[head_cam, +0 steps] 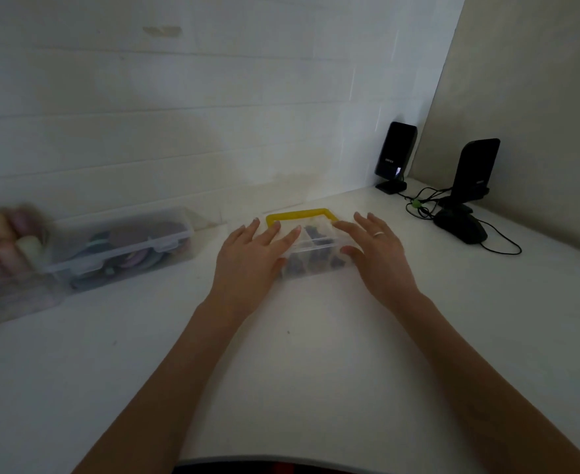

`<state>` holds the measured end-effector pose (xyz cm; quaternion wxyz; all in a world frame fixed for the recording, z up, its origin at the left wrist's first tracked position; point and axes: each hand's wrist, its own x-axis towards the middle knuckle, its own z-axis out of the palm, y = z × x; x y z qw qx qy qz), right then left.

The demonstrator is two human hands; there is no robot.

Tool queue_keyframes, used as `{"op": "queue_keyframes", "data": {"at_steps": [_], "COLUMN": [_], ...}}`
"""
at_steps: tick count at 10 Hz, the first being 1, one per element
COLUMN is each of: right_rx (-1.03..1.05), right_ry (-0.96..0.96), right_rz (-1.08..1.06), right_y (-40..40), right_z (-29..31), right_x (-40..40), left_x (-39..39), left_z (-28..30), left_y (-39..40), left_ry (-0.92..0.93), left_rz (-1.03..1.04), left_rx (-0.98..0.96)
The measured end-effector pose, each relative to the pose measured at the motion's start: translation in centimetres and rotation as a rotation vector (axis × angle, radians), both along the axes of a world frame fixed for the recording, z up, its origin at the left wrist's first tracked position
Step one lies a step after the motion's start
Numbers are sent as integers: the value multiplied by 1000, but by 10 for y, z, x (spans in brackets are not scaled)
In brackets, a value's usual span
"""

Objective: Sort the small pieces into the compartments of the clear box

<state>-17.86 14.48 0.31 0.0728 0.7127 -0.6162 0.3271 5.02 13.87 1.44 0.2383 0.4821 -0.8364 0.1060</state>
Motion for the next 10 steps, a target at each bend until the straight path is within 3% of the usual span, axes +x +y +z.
{"op": "queue_keyframes", "data": {"at_steps": [3,9,10], "right_rx": [31,-6,63], "right_ry": [-37,-189,-125], "right_rz": [-5,177,150], "right_y": [-66,-112,-110], "right_z": [-1,-14,-1], "right_x": [53,84,78], "left_x": [16,49,47], "left_z": [-1,-9,1], "left_y": [-44,-76,-75], "left_ry": [-87,-46,14], "left_rz": [253,219,208], "left_rx": [3,-259,-100]}}
